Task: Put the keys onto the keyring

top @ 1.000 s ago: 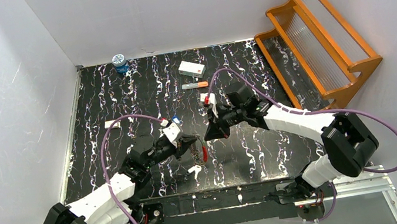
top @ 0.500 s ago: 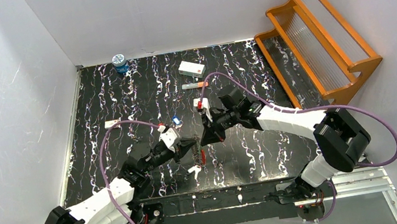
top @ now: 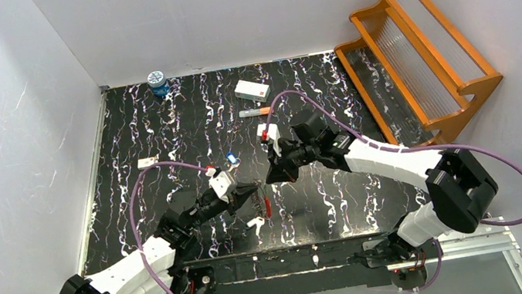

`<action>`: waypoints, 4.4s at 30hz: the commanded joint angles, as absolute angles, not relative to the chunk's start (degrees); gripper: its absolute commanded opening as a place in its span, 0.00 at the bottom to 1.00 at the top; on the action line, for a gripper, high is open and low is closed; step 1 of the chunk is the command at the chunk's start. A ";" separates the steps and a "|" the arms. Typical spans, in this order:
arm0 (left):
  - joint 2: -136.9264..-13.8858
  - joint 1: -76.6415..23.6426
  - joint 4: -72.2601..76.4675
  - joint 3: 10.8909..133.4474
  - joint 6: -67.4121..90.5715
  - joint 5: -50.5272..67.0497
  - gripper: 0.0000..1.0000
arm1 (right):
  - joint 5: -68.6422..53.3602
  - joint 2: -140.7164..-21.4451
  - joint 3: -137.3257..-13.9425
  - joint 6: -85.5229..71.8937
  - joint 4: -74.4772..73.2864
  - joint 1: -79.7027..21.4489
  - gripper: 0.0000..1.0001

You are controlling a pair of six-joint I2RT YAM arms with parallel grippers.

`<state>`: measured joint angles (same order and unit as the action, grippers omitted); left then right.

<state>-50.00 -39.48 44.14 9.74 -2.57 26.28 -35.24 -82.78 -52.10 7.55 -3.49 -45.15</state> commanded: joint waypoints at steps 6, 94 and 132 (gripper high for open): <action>-49.12 -39.73 45.18 8.88 -2.99 27.47 0.00 | -38.32 -80.03 -55.00 11.81 -5.62 -45.48 0.01; -45.22 -39.73 45.31 9.27 -5.30 33.82 0.00 | -40.08 -67.35 -32.42 21.93 31.31 -46.85 0.77; -46.83 -39.72 45.26 10.54 -5.18 34.92 0.00 | -48.13 -76.77 -36.15 19.14 35.01 -46.85 0.01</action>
